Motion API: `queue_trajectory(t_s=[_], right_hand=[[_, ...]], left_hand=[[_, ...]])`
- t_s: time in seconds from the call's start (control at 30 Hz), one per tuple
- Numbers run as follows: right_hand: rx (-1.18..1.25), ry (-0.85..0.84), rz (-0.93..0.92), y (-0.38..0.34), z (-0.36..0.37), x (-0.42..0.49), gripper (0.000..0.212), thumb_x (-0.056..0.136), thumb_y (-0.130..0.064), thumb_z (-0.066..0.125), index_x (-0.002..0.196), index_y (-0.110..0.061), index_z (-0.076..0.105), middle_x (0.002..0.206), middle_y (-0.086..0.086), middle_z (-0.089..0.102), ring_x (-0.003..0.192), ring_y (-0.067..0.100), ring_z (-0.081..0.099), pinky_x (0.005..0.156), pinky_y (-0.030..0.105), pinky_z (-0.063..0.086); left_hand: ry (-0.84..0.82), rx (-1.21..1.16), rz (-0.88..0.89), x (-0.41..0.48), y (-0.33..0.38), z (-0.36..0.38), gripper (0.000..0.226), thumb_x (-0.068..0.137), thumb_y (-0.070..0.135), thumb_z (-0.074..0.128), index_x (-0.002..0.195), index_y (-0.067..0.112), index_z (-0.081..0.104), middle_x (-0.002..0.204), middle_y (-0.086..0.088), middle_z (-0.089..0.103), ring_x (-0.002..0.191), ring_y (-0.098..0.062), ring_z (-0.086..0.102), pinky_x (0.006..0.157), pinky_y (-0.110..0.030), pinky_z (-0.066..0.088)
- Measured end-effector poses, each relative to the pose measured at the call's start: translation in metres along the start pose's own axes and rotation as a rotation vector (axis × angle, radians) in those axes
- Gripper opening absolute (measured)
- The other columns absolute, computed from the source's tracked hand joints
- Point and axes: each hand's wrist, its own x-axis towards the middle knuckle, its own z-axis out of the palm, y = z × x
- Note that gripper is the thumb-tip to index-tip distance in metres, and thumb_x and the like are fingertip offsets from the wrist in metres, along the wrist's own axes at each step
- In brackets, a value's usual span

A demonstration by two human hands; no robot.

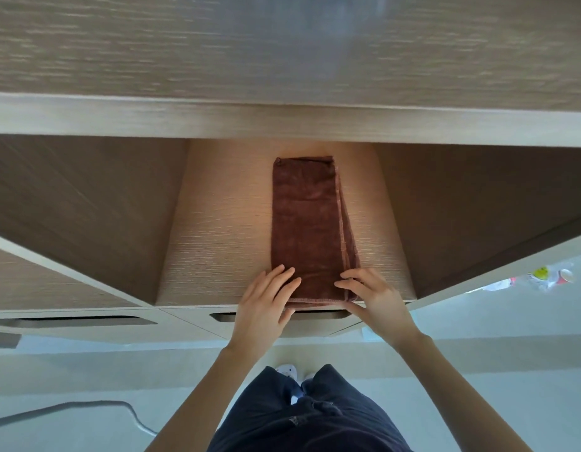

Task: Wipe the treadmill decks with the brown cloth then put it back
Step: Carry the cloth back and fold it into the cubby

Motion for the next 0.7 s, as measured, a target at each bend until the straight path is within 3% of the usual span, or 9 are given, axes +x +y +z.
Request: queue_trajectory(t_s=[0.17,0.27,0.4,0.47,0.57,0.63,0.7], right_hand=[[0.045,-0.037,-0.037,0.000,-0.009,0.005,0.021,0.066,-0.004,0.082,0.085,-0.012,0.076,0.086,0.001,0.071,0.078,0.016,0.066,0.058,0.024,0.057],[0.232,-0.170,0.176,0.002,-0.018,0.014,0.013,0.078,-0.018,0.076,0.092,-0.018,0.076,0.084,-0.007,0.071,0.073,0.008,0.065,0.065,0.030,0.056],[0.507,-0.302,0.374,0.007,-0.027,0.028,0.019,0.083,-0.020,0.071,0.093,-0.036,0.068,0.084,-0.017,0.070,0.077,-0.002,0.064,0.071,0.012,0.049],[0.504,-0.298,0.459,0.009,-0.023,0.038,0.016,0.085,-0.022,0.069,0.093,-0.035,0.066,0.085,-0.010,0.072,0.072,0.002,0.066,0.072,0.018,0.051],[0.310,-0.178,0.629,0.008,-0.013,0.045,0.013,0.086,-0.020,0.067,0.098,-0.023,0.069,0.093,-0.003,0.071,0.085,0.014,0.065,0.078,0.028,0.052],[0.083,0.000,0.573,0.003,-0.011,0.043,0.018,0.084,-0.013,0.068,0.101,-0.017,0.070,0.100,0.001,0.068,0.092,0.022,0.062,0.073,0.029,0.050],[0.006,0.169,0.361,-0.004,-0.010,0.034,0.017,0.079,-0.005,0.072,0.095,-0.012,0.071,0.097,0.003,0.067,0.091,0.024,0.060,0.066,0.028,0.049]], left_hand=[[0.139,-0.036,0.070,-0.004,-0.007,-0.004,0.040,0.064,-0.001,0.076,0.101,0.013,0.073,0.111,-0.003,0.069,0.107,-0.022,0.063,0.091,-0.044,0.051],[0.183,-0.111,0.044,-0.007,-0.007,-0.013,0.019,0.080,0.013,0.059,0.093,0.015,0.073,0.092,0.004,0.068,0.089,-0.017,0.063,0.077,-0.033,0.050],[0.093,-0.404,-0.308,0.002,-0.007,-0.027,0.017,0.086,0.025,0.065,0.102,0.022,0.069,0.081,0.012,0.068,0.075,-0.005,0.063,0.071,-0.027,0.051],[0.059,-0.541,-0.482,0.018,-0.010,-0.028,0.024,0.085,0.028,0.066,0.109,0.023,0.065,0.080,0.013,0.068,0.073,0.000,0.064,0.071,-0.021,0.052],[0.150,-0.608,-0.590,0.032,-0.012,-0.028,0.027,0.084,0.027,0.067,0.110,0.021,0.064,0.093,0.011,0.068,0.082,0.000,0.062,0.075,-0.019,0.050],[0.259,-0.441,-0.475,0.029,-0.013,-0.027,0.025,0.084,0.025,0.068,0.107,0.019,0.066,0.103,0.007,0.066,0.093,-0.009,0.058,0.079,-0.024,0.048],[0.313,-0.243,-0.189,0.018,-0.012,-0.022,0.017,0.085,0.023,0.067,0.101,0.017,0.070,0.103,0.005,0.066,0.095,-0.015,0.058,0.079,-0.027,0.046]])
